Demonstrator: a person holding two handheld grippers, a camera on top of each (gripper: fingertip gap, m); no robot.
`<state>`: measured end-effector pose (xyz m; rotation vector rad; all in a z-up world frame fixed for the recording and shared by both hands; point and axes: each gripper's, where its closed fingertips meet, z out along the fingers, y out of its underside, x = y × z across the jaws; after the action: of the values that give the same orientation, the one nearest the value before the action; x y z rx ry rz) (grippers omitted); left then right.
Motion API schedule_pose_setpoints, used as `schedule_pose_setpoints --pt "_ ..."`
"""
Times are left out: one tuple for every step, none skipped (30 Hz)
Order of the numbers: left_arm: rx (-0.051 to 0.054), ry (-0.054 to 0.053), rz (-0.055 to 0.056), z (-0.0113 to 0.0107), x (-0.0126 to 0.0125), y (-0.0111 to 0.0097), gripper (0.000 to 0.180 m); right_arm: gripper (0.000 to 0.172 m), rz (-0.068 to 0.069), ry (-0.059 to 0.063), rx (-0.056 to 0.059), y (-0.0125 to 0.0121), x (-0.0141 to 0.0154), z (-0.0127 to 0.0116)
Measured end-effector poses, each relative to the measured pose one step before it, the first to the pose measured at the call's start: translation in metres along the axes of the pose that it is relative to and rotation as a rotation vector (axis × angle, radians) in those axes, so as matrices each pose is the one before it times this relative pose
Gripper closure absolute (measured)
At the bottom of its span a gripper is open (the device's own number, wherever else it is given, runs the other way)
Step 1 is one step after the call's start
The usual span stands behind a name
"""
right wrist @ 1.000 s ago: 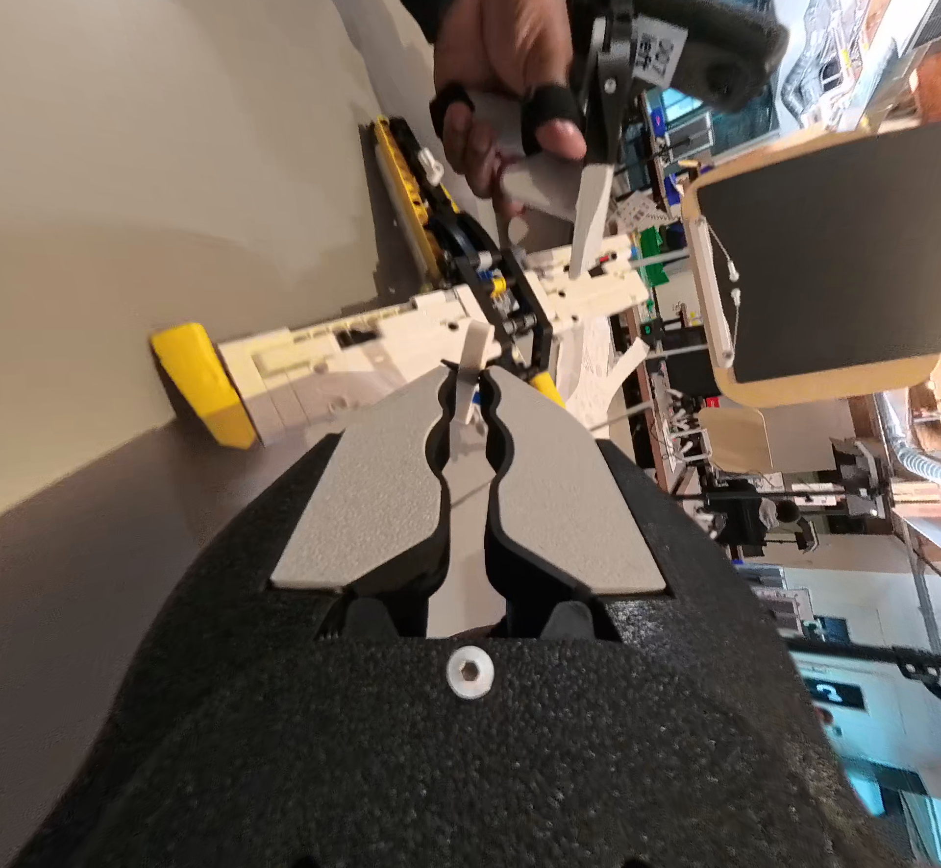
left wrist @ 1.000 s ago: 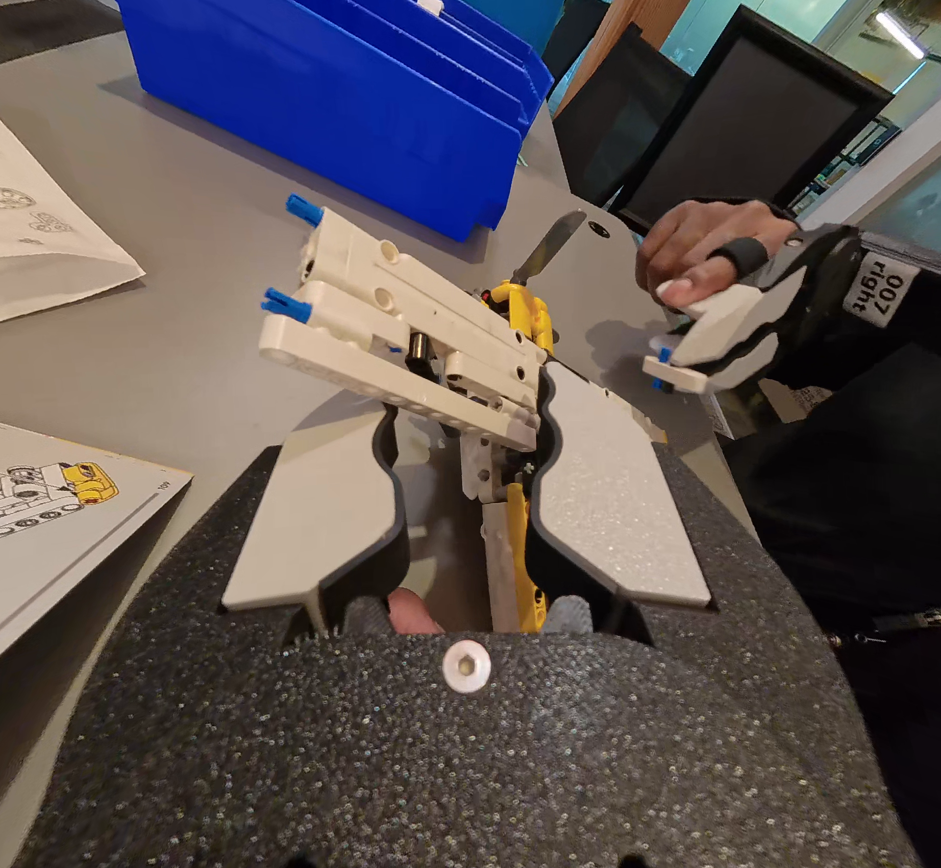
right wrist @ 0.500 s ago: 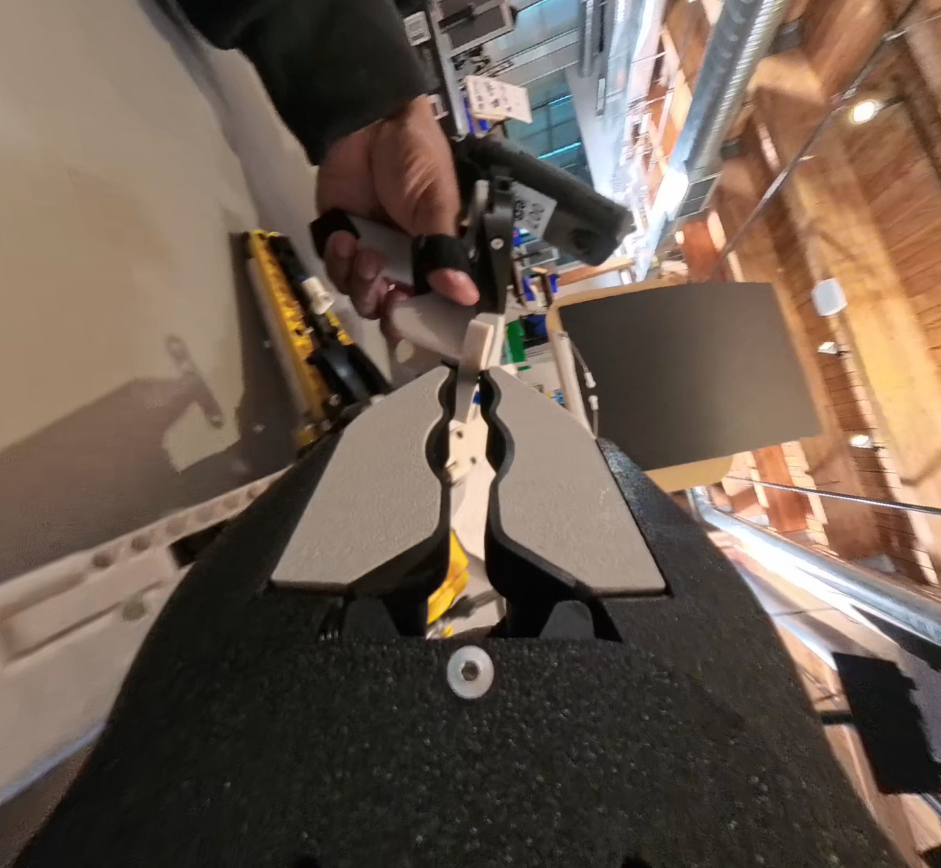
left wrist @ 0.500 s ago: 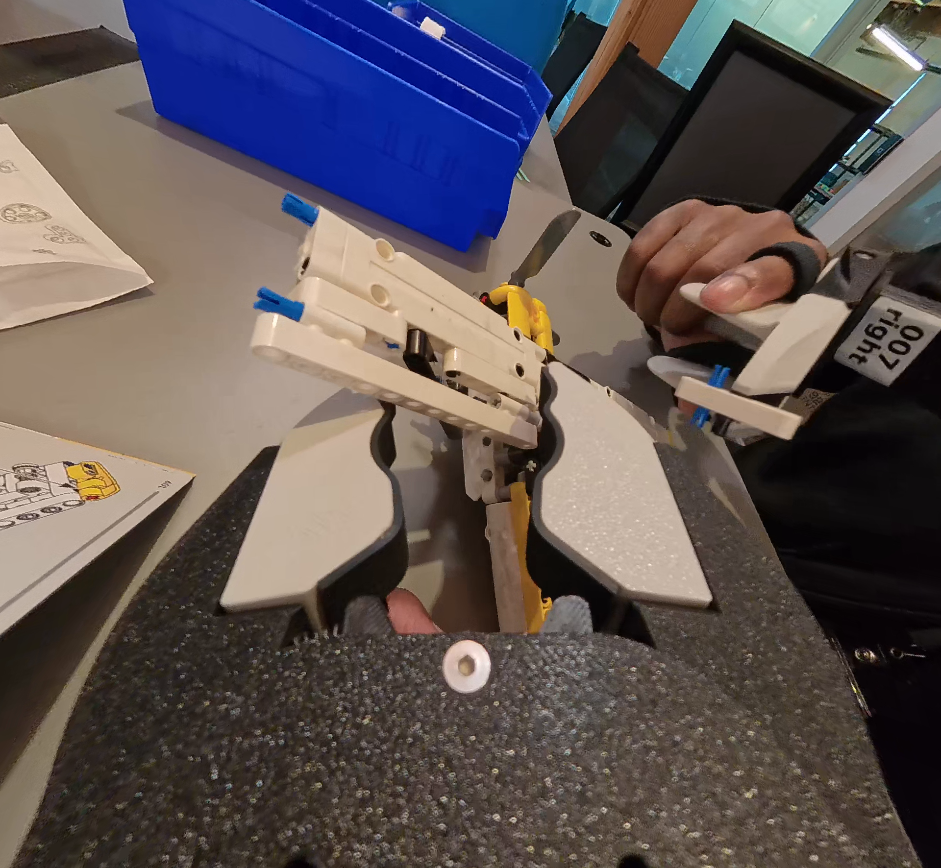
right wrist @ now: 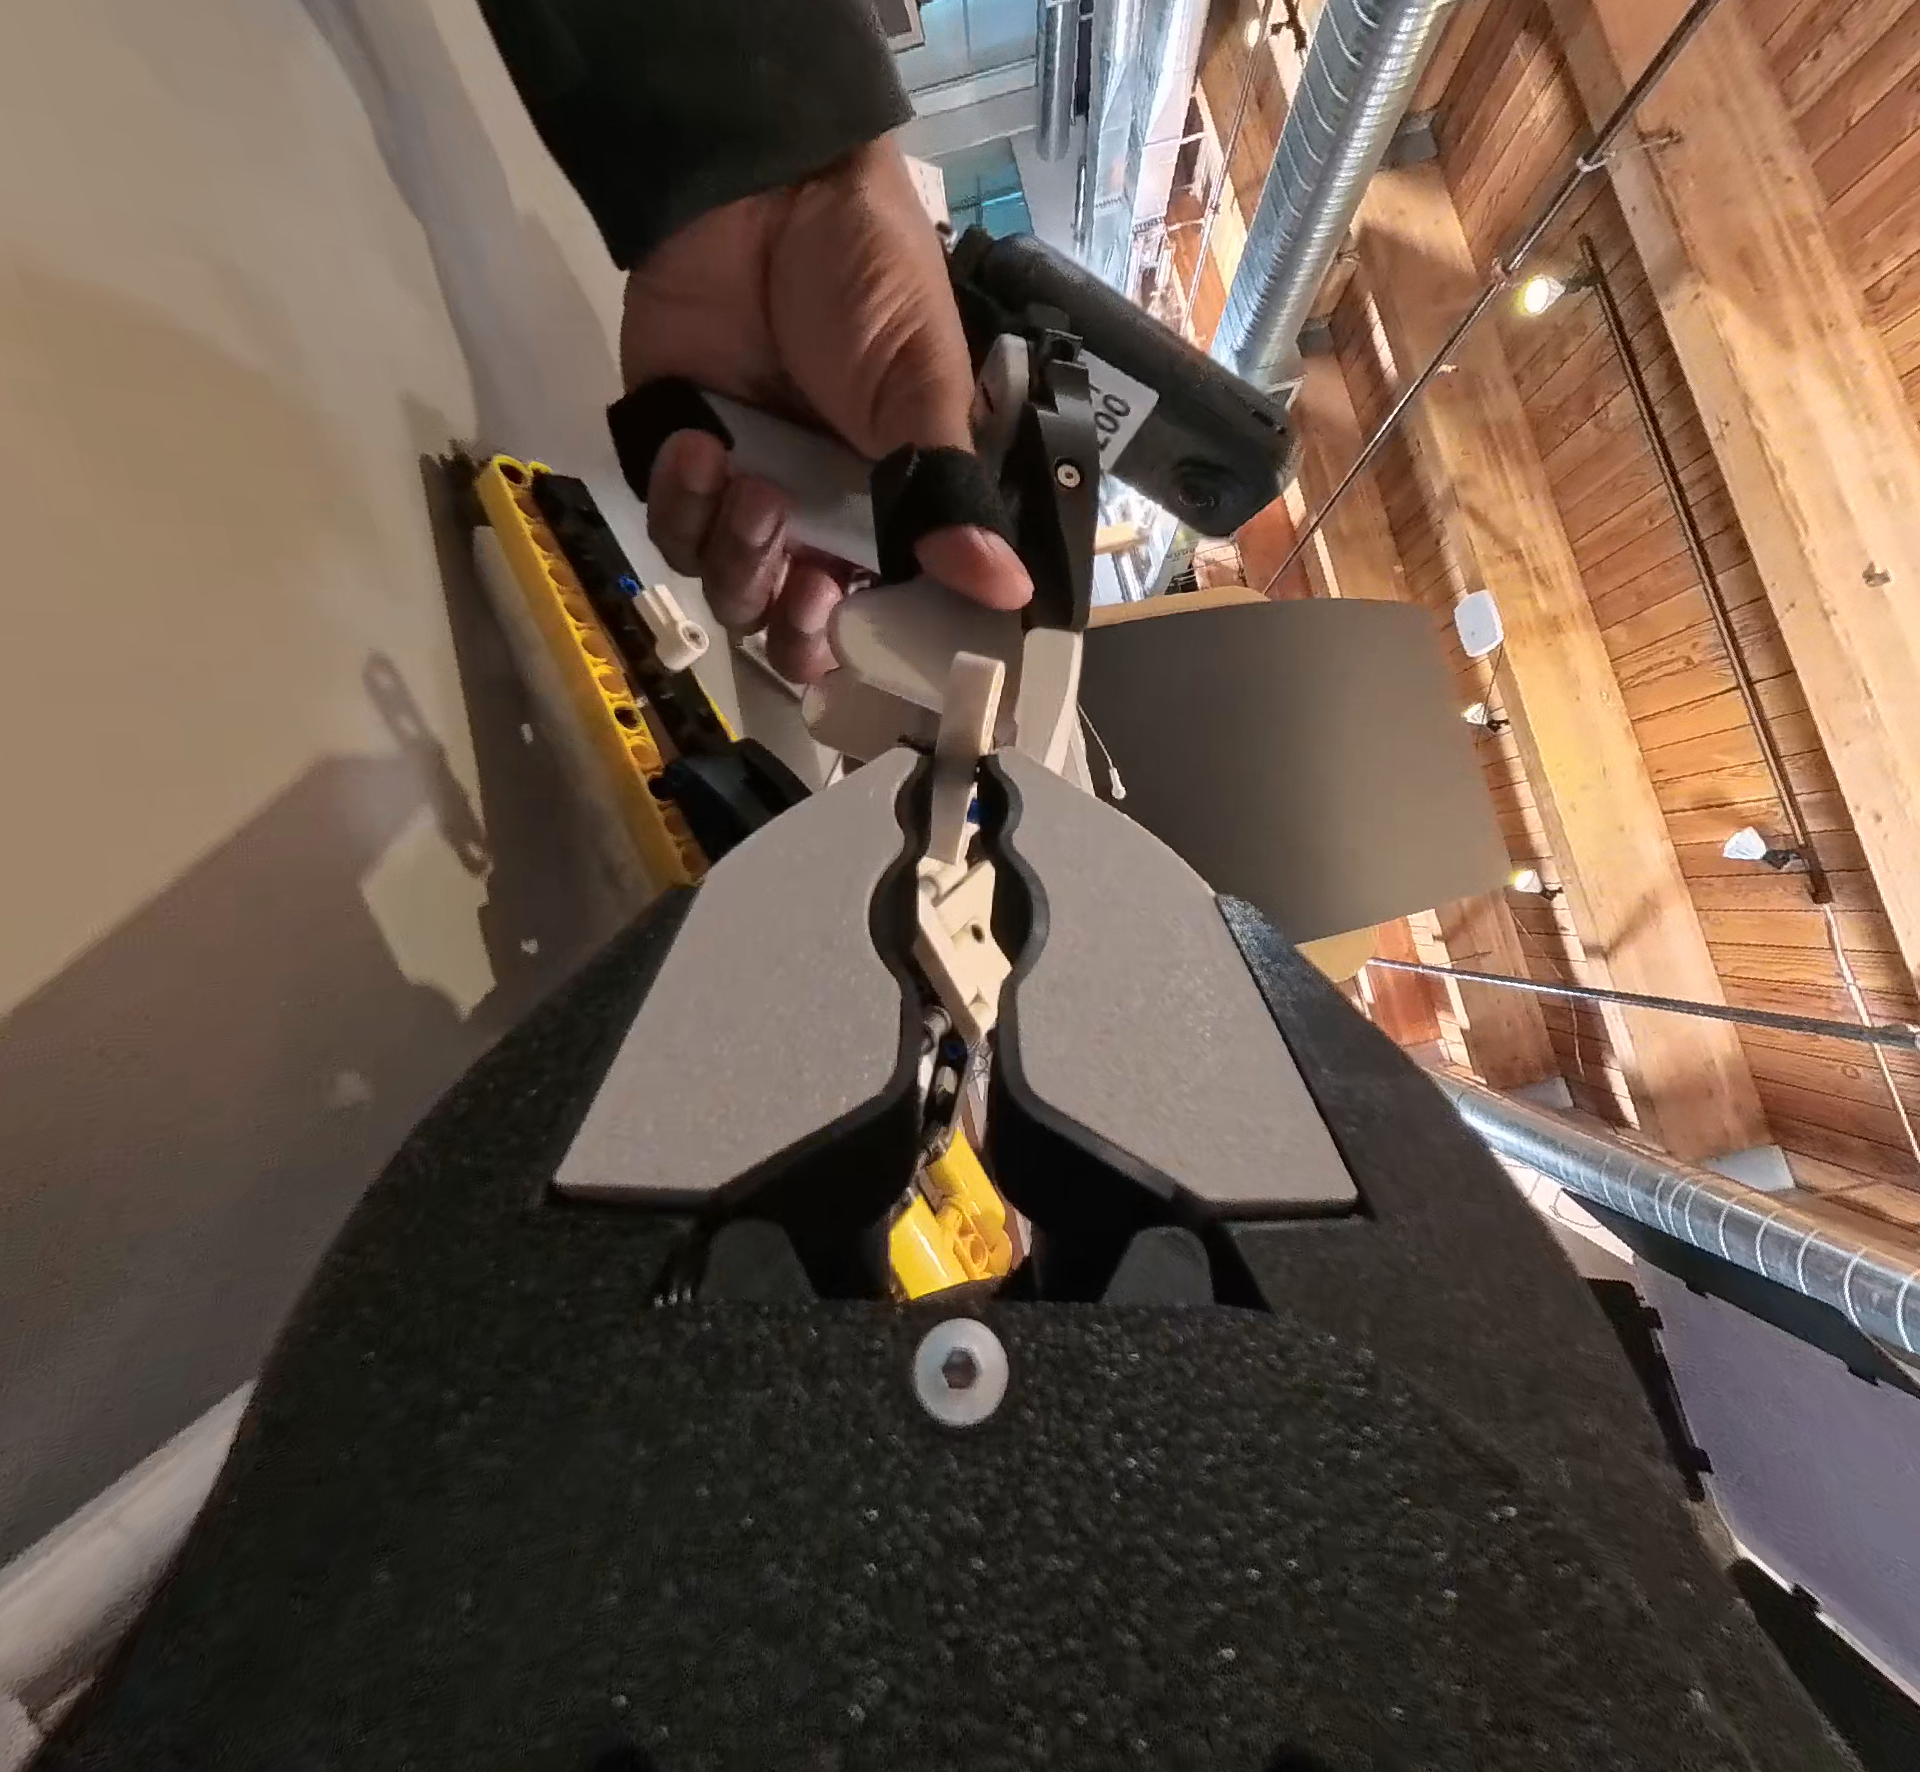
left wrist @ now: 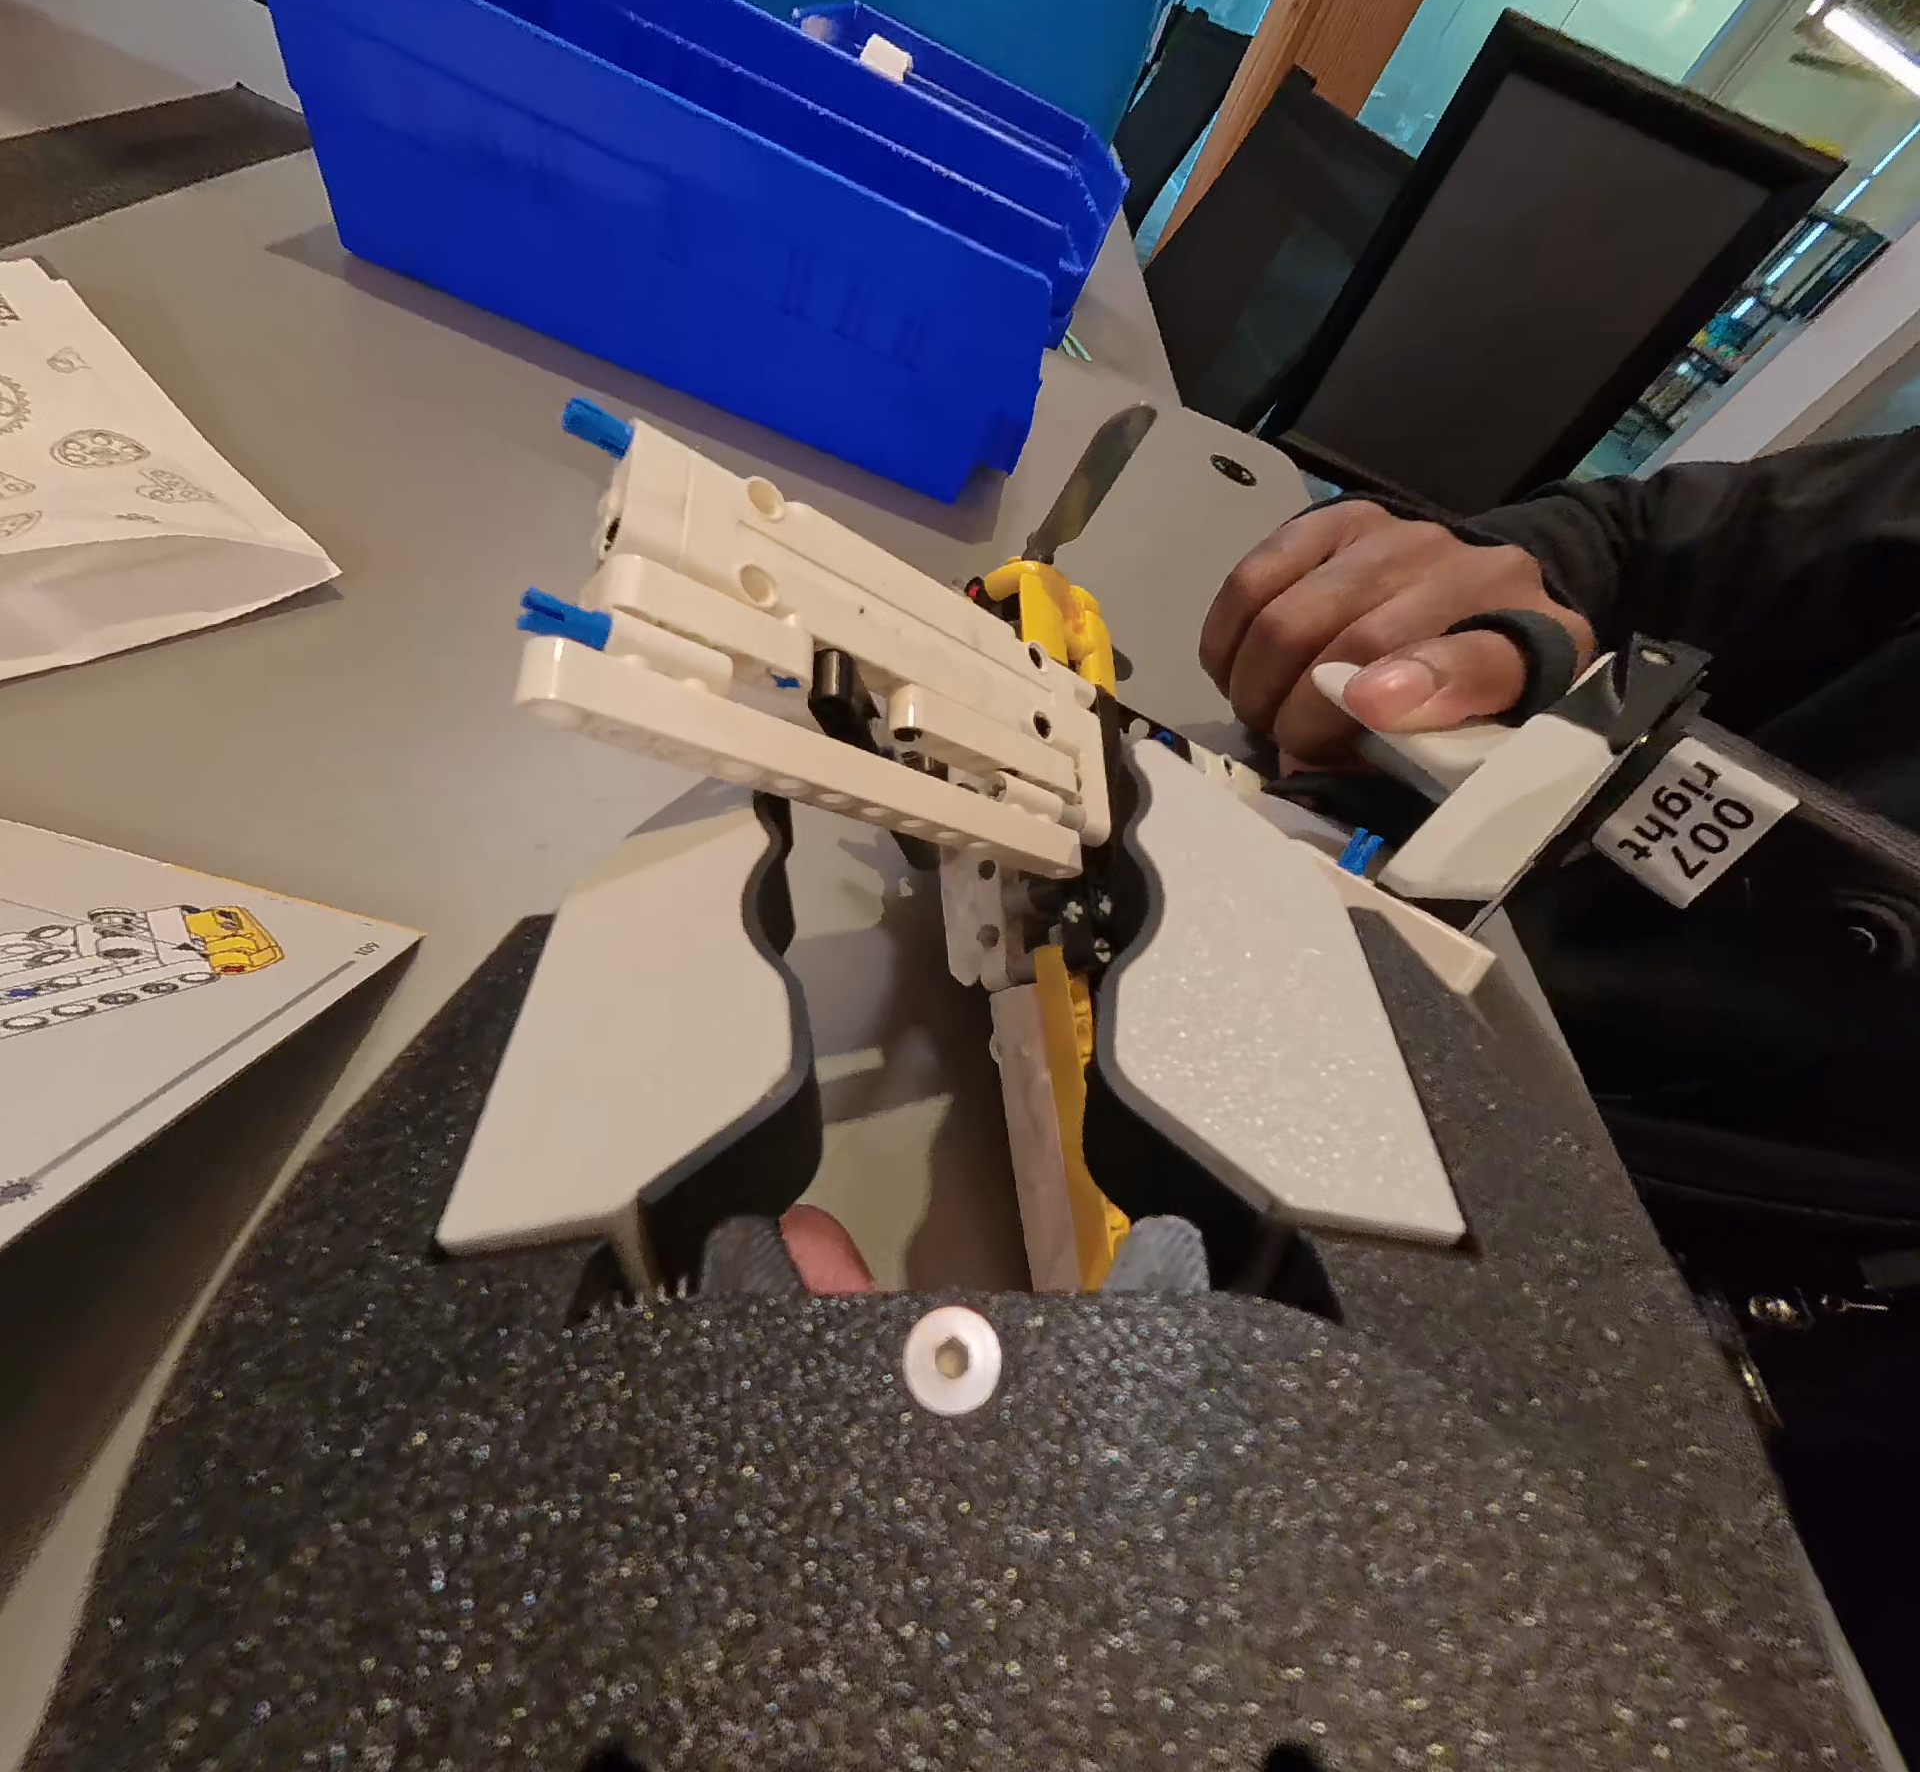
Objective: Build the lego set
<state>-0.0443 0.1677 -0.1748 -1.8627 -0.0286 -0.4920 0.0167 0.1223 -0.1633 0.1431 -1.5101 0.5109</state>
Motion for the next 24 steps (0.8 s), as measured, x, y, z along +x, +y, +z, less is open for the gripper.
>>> schedule_pose_setpoints --pt "-0.0073 -0.0069 0.0158 -0.00119 0.00028 0.0009 0.12 0.164 0.0002 -0.0001 0.0018 -0.00013 0.00001 -0.00014" --pt "-0.0085 -0.0075 0.0197 -0.00185 0.00034 0.001 0.119 0.164 0.0002 0.0 -0.0007 0.00012 0.00011 -0.00018" --pt "-0.0096 -0.0102 0.0269 -0.00283 0.00022 0.00095 0.117 0.164 0.0016 -0.0017 0.0001 -0.00001 -0.00012 -0.00011" --pt "-0.0086 -0.0167 0.0357 -0.00393 -0.0005 0.00076 0.117 0.164 0.0032 -0.0016 0.0019 -0.00006 0.00004 -0.00018" --pt "-0.0061 -0.0173 0.0426 -0.00489 -0.00062 0.00034 0.117 0.164 0.005 -0.0027 0.0004 0.00029 -0.00001 -0.00004" --pt "0.0041 -0.0128 0.044 -0.00608 0.00021 -0.00108 0.117 0.164 0.0062 -0.0023 -0.0007 0.00056 0.00018 0.00004" --pt "0.013 -0.0074 0.0419 -0.00714 0.00102 -0.00276 0.117 0.164 0.005 -0.0007 0.0001 0.00046 0.00029 -0.00001" --pt "0.0166 -0.0017 0.0375 -0.00757 0.00205 -0.00361 0.118 0.164 0.0018 -0.0009 -0.0007 0.00046 0.00016 -0.00001" --pt "0.0186 0.0015 0.0316 -0.00739 0.00271 -0.00441 0.119 0.164 -0.0003 -0.001 -0.0006 0.0003 -0.00006 -0.00004" --pt "0.0182 0.0067 0.0272 -0.00633 0.0042 -0.0049 0.12 0.164 -0.0017 -0.0005 0.0003 -0.00001 -0.00024 -0.00009" --pt "0.0082 0.0273 0.0324 -0.00414 0.00852 -0.00379 0.12 0.164 -0.0011 -0.0014 0.0004 -0.00005 -0.0003 -0.00007" --pt "-0.0038 0.0367 0.0422 -0.00149 0.01151 -0.00238 0.121 0.164 0.0007 -0.0033 0.0001 -0.0001 -0.0005 0.00005" --pt "-0.0127 0.0288 0.0532 0.00132 0.01157 -0.00108 0.121 0.164 0.0022 -0.0034 -0.0006 0.0002 -0.00037 0.00011" --pt "-0.0213 0.0185 0.0617 0.00362 0.01037 0.0002 0.121 0.164 0.0033 -0.0018 -0.0009 0.00023 -0.00004 0.00019" --pt "-0.0304 0.0044 0.0692 0.00487 0.00813 0.0014 0.121 0.164 0.0045 -0.0014 -0.0005 0.00026 0.00016 0.00006" --pt "-0.0347 -0.0053 0.0678 0.00514 0.00602 0.00216 0.123 0.164 0.0038 -0.0012 -0.0001 0.0001 0.00012 0.00003" --pt "-0.0383 -0.0122 0.0538 0.00469 0.00367 0.0026 0.126 0.164 0.0015 -0.0008 -0.0004 0.00017 0.00002 0.00012" --pt "-0.0379 -0.0072 0.0333 0.0039 0.00279 0.00251 0.129 0.164 0.0001 -0.0002 -0.0009 0.00016 -0.00004 0.00002" --pt "-0.0277 -0.0039 0.0108 0.00281 0.00207 0.00121 0.132 0.164 0.0 0.0 -0.0009 0.00007 -0.00002 0.00007" --pt "-0.014 -0.0008 -0.0113 0.00182 0.00122 -0.00044 0.136 0.164 -0.0002 -0.0002 -0.0012 0.00011 -0.00003 0.00004" --pt "-0.0037 0.0072 -0.0233 0.00112 0.00204 -0.00161 0.139 0.164 -0.0007 0.0002 -0.0016 0.00011 0.00003 0.00015" --pt "-0.0008 0.01 -0.0254 0.00066 0.00232 -0.00181 0.142 0.164 -0.0011 0.0006 -0.0012 0.00016 -0.00005 0.00004" --pt "-0.0034 0.0058 -0.0228 0.00068 0.00184 -0.00119 0.146 0.164 -0.0015 0.0005 -0.0008 -0.00004 0.00003 0.00001" --pt "-0.0093 -0.0072 -0.0209 0.00096 0.00015 -0.00023 0.15 0.164 -0.0015 0.0003 -0.0008 0.00011 -0.00007 0.00006"
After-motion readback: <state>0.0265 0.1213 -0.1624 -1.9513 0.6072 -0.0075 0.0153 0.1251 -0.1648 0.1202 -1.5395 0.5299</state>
